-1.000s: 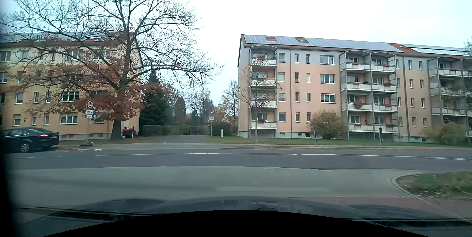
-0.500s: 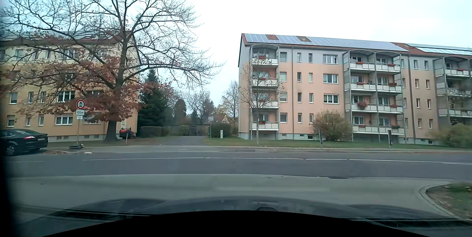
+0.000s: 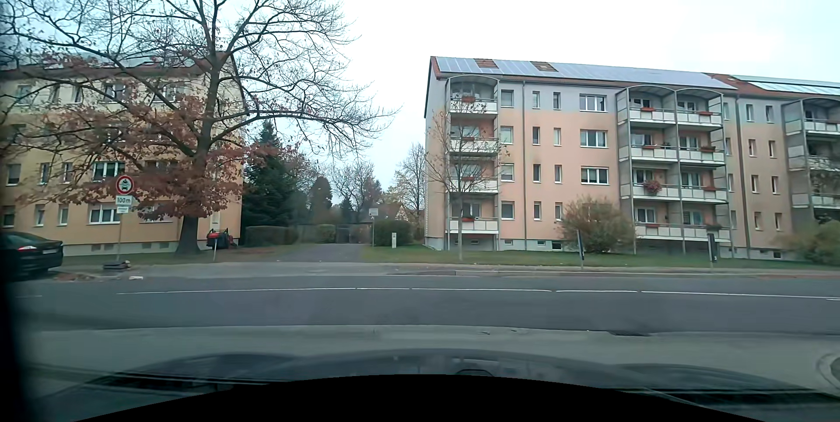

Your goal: Follow the waypoints while adhering to traffic rules and regulations

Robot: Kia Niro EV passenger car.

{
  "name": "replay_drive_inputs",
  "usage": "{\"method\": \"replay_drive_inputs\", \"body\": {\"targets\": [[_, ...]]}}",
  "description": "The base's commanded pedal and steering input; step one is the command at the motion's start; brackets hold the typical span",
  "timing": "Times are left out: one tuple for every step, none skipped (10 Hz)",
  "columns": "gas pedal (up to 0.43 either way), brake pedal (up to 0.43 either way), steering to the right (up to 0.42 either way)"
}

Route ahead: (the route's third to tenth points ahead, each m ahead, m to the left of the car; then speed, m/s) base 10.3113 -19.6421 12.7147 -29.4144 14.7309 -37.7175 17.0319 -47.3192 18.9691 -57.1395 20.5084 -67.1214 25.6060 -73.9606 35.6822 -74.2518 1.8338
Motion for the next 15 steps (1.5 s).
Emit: {"method": "replay_drive_inputs", "body": {"targets": [[0.079, 0.000, -0.010], [0.067, 0.000, -0.007], [0.059, 0.000, -0.005], [0.059, 0.000, -0.005], [0.059, 0.000, -0.005], [0.059, 0.000, -0.005], [0.047, 0.000, -0.005], [0.047, 0.000, -0.003], [0.028, 0.000, 0.000], [0.028, 0.000, 0.003], [0.028, 0.000, 0.006], [0.028, 0.000, 0.014], [0.020, 0.000, 0.027], [0.020, 0.000, 0.047], [0.020, 0.000, 0.070]]}}
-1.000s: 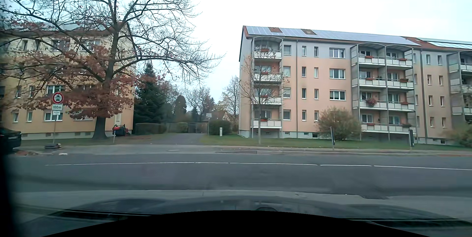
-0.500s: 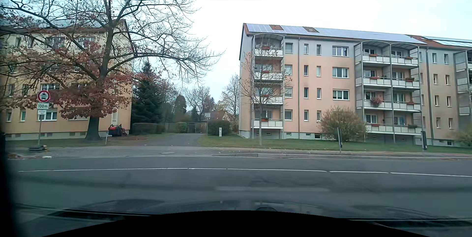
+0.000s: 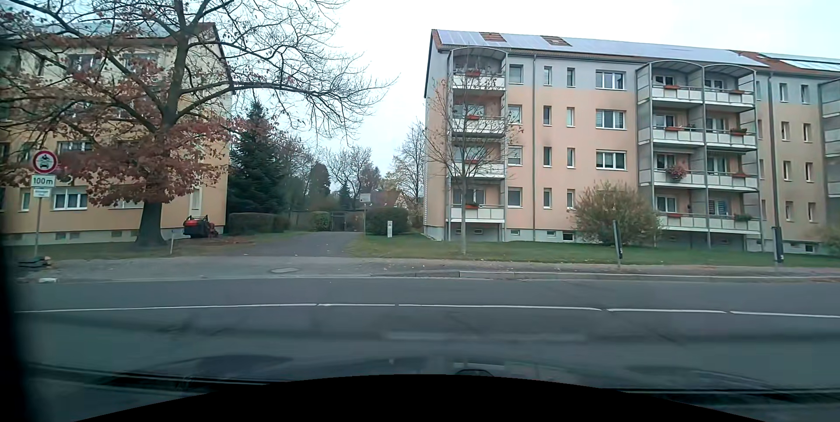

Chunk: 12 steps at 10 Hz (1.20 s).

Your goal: Follow the waypoints while adhering to traffic rules and regulations

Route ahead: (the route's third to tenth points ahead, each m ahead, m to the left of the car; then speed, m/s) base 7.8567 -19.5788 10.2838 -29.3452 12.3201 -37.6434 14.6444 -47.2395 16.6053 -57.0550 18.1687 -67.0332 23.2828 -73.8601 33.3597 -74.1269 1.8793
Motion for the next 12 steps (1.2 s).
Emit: {"method": "replay_drive_inputs", "body": {"targets": [[0.020, 0.000, 0.111], [0.020, 0.000, 0.146], [0.028, 0.000, 0.177], [0.028, 0.000, 0.198], [0.039, 0.000, 0.234], [0.047, 0.000, 0.279], [0.047, 0.000, 0.321], [0.047, 0.000, 0.384], [0.047, 0.000, 0.447], [0.047, 0.000, 0.498], [0.047, 0.000, 0.544], [0.079, 0.000, 0.590]]}}
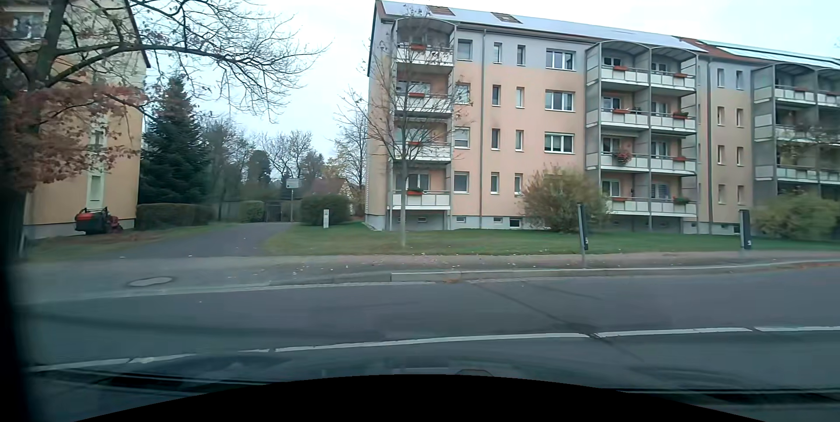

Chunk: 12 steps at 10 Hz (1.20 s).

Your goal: Follow the waypoints while adhering to traffic rules and regulations

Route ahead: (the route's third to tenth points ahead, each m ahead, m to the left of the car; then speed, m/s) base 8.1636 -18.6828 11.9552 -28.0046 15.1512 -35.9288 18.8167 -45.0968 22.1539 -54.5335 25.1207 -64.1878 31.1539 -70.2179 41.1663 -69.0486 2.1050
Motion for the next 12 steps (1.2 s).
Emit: {"method": "replay_drive_inputs", "body": {"targets": [[0.079, 0.000, 0.625], [0.079, 0.000, 0.664], [0.087, 0.000, 0.686], [0.087, 0.000, 0.695], [0.098, 0.000, 0.706], [0.098, 0.000, 0.718], [0.110, 0.000, 0.727], [0.118, 0.000, 0.731], [0.118, 0.000, 0.734], [0.118, 0.000, 0.735], [0.138, 0.000, 0.735], [0.150, 0.000, 0.734]]}}
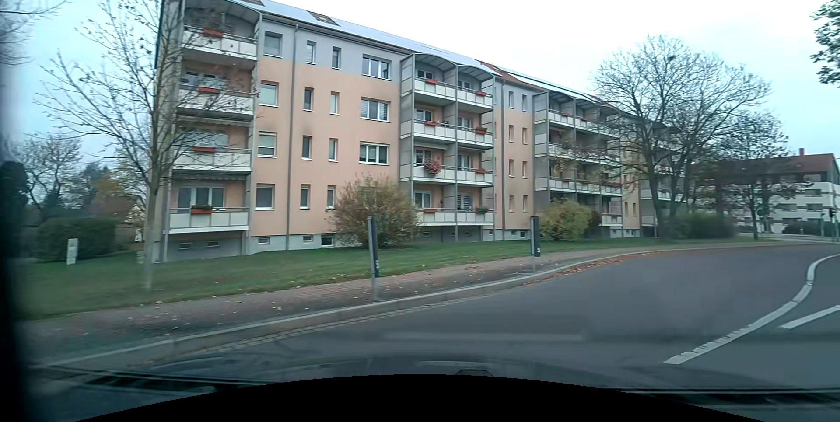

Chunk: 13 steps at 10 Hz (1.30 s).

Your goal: Follow the waypoints while adhering to traffic rules and regulations

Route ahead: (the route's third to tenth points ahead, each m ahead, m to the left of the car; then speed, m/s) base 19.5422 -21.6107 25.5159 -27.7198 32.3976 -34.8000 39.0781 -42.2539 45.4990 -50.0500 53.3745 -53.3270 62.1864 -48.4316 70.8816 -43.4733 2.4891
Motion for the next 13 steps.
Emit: {"method": "replay_drive_inputs", "body": {"targets": [[0.157, 0.000, 0.730], [0.157, 0.000, 0.723], [0.157, 0.000, 0.719], [0.169, 0.000, 0.713], [0.169, 0.000, 0.705], [0.169, 0.000, 0.698], [0.169, 0.000, 0.687], [0.169, 0.000, 0.676], [0.169, 0.000, 0.655], [0.177, 0.000, 0.634], [0.177, 0.000, 0.608], [0.177, 0.000, 0.576], [0.177, 0.000, 0.546]]}}
